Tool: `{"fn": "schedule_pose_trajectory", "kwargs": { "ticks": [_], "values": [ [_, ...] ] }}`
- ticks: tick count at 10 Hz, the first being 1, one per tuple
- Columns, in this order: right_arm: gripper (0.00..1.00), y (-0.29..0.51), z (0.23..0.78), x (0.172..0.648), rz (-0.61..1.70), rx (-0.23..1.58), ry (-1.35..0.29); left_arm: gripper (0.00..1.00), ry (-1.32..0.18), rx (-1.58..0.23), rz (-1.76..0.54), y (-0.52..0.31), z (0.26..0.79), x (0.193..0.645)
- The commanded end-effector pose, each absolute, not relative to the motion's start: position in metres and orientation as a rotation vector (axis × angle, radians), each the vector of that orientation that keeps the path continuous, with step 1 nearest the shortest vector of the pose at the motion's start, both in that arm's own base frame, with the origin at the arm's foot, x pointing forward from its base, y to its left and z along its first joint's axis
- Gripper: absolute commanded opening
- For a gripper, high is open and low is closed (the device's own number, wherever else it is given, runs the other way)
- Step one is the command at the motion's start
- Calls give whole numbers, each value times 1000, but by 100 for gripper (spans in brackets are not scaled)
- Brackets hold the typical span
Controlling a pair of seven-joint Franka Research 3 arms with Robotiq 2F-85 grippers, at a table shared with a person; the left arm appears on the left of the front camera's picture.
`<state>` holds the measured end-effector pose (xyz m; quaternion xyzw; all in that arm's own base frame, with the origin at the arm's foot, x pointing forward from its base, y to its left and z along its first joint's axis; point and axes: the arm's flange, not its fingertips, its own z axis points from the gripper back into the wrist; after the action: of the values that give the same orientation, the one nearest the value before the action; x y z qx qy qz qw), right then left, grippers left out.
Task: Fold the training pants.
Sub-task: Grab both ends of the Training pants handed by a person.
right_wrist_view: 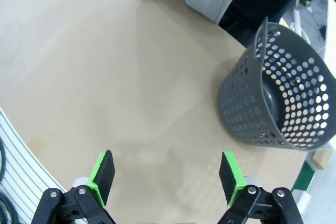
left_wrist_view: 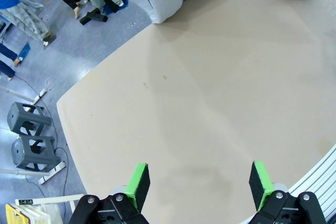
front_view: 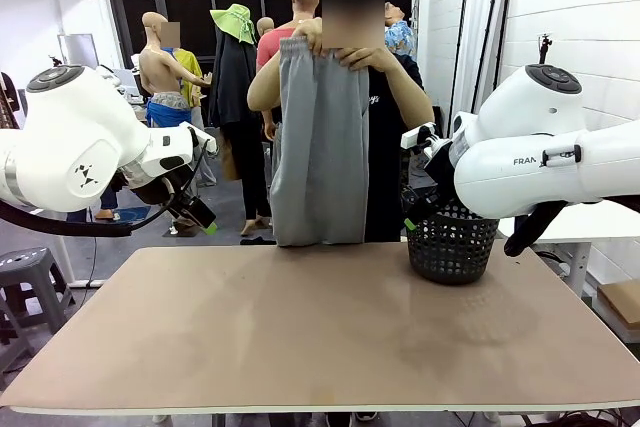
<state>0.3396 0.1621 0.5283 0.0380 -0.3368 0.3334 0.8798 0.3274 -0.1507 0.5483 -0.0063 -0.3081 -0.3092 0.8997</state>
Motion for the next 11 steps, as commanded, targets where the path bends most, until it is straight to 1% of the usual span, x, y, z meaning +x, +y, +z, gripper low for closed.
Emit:
{"fn": "schedule_pose_trajectory", "kwargs": {
  "ticks": [1, 11],
  "values": [
    [100, 162, 528, 340, 694, 80, -705, 100, -647, -21, -639, -150, 549, 328],
    [100, 162, 528, 340, 694, 80, -705, 100, -647, -21, -639, -150, 549, 328]
  ]
}}
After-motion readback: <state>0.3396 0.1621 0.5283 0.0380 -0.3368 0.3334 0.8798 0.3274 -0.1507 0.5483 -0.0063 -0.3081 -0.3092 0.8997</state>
